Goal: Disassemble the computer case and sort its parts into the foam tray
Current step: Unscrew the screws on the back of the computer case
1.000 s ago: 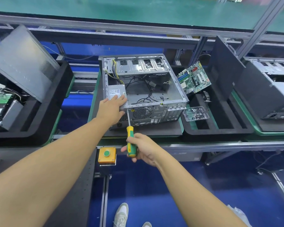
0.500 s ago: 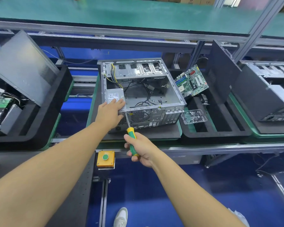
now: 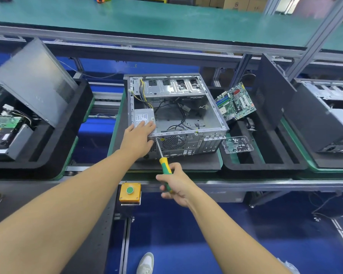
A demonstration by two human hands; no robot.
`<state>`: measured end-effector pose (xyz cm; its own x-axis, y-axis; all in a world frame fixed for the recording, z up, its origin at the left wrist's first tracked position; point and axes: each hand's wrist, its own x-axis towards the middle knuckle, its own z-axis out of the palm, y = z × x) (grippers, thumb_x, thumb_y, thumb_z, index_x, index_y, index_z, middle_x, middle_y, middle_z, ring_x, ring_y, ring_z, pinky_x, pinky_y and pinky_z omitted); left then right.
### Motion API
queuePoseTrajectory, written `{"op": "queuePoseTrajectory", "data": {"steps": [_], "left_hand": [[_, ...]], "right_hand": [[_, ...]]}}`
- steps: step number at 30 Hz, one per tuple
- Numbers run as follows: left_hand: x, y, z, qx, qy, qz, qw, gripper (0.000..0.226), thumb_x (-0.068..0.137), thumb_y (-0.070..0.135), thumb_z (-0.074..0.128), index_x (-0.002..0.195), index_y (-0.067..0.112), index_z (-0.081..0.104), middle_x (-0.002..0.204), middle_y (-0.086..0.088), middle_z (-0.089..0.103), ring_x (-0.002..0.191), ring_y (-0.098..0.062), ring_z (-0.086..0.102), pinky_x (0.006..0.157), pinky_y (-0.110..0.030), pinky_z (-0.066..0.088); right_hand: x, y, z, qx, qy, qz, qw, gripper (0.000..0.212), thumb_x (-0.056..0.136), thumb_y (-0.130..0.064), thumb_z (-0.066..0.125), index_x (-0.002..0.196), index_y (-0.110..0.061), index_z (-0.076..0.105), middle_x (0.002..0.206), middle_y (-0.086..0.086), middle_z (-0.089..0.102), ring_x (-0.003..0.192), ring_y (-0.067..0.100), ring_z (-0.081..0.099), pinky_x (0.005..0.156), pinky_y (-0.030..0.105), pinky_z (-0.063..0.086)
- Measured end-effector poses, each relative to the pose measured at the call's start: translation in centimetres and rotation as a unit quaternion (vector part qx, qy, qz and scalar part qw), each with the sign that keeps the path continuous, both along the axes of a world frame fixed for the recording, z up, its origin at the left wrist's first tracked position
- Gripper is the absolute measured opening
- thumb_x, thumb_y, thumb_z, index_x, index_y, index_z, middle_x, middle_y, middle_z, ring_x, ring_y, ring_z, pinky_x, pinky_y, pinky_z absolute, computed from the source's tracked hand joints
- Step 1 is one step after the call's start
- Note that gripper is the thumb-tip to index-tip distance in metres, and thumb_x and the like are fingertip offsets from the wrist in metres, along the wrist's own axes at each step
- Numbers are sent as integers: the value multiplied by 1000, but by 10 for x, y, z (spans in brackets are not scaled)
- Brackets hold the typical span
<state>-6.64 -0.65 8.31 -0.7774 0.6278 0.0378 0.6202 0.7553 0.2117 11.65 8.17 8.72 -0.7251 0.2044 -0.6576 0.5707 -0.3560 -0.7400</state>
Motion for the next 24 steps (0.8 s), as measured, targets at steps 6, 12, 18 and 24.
{"op": "queuePoseTrajectory", "data": {"steps": [6,12,18,24], "left_hand": [[-1,-3,2,2,-17,-15,1000,64,98,23,47,157,28,23,165,9,18,152,-14,13,123,-41,6],[0,-3,4,4,-21,-13,1000,63,99,21,47,157,27,24,165,10,18,153,-15,12,123,-40,5],[0,-3,4,2,-23,-18,1000,65,98,22,49,157,27,23,165,9,17,153,-15,12,123,-41,5],[1,-4,3,3,-19,-16,1000,66,97,21,50,157,27,23,165,9,17,153,-15,11,123,-41,4]], "right_hand": [[-4,-3,7,-96,-20,-17,995,33,102,-28,40,106,-4,62,90,11,53,65,18,45,48,28,39],[-4,-9,9,-40,16,6,999,13,100,-15,56,110,-14,47,98,10,63,61,17,66,47,27,51],[-9,-7,12,-84,-13,4,996,24,101,-35,51,110,-13,50,83,9,60,48,14,46,40,21,30],[-4,-11,3,39,8,5,999,21,104,-29,48,110,-10,54,90,10,63,66,20,54,45,27,43]]}}
